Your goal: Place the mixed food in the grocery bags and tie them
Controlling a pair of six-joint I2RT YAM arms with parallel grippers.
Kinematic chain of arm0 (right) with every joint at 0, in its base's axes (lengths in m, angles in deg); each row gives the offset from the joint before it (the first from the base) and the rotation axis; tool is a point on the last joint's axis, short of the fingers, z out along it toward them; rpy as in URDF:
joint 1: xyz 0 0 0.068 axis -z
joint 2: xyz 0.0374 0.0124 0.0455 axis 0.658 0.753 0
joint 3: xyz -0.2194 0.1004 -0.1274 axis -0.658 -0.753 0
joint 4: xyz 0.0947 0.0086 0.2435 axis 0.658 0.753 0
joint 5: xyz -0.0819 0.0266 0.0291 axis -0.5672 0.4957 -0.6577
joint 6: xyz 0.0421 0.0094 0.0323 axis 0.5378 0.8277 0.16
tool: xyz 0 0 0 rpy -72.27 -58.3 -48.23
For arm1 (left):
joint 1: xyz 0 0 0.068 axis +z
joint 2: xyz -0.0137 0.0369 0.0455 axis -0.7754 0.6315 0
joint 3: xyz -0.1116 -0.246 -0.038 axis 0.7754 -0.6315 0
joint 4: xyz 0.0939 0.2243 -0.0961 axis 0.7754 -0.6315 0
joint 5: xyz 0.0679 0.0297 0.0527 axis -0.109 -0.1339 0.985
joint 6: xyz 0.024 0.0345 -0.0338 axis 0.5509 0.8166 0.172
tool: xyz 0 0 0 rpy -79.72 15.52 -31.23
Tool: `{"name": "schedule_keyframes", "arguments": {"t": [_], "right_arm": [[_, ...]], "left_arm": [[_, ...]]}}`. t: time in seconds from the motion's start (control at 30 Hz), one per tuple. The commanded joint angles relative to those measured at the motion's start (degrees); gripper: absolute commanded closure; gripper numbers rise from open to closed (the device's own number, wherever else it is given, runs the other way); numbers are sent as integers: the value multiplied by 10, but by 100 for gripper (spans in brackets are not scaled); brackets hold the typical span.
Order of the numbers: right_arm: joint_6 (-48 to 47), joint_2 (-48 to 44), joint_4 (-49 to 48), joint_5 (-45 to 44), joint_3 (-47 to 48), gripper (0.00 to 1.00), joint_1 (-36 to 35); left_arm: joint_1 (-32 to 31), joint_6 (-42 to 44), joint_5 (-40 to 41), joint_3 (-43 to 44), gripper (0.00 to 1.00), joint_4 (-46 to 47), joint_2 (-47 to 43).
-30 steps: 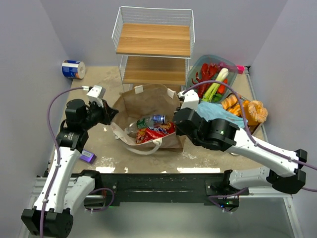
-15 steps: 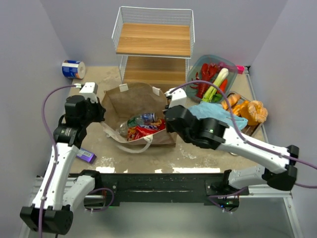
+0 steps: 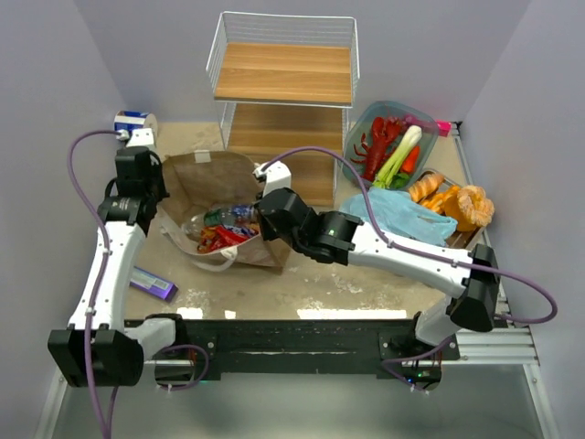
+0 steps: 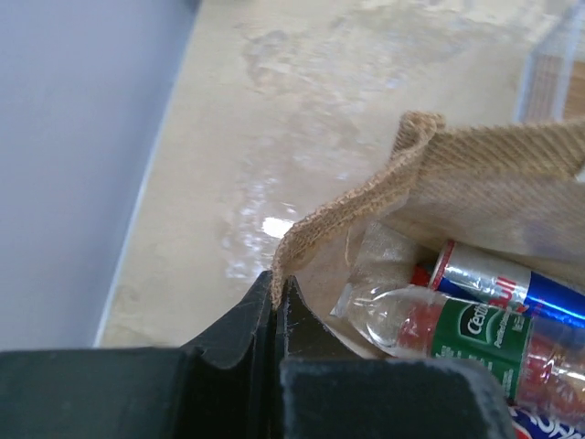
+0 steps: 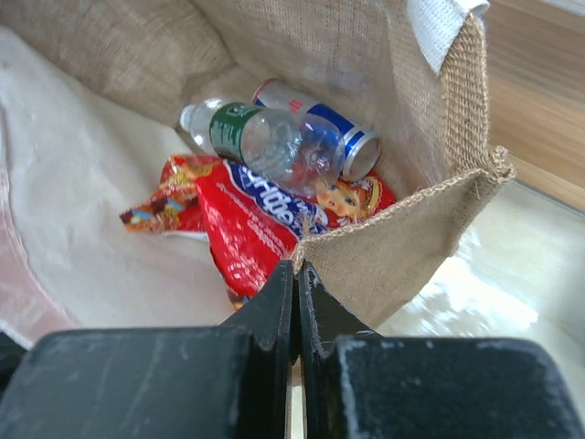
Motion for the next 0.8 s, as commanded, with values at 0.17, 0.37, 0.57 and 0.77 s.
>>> {"name": "schedule_keyframes", "arguments": {"t": [0.17, 0.37, 0.57, 0.77], "right_arm": [[-11, 116, -151, 96, 126, 100, -2], [-23, 201, -130, 113, 229, 100, -2], [-53, 172, -97, 123, 243, 19, -2], [-83, 61, -79, 89, 155, 12, -2]], "left_arm": [[135, 37, 12, 128, 100, 91, 91], [175, 31, -8, 178, 100, 94, 151], [174, 27, -79, 178, 45, 97, 112], [136, 32, -44, 186, 2, 105, 43]]}}
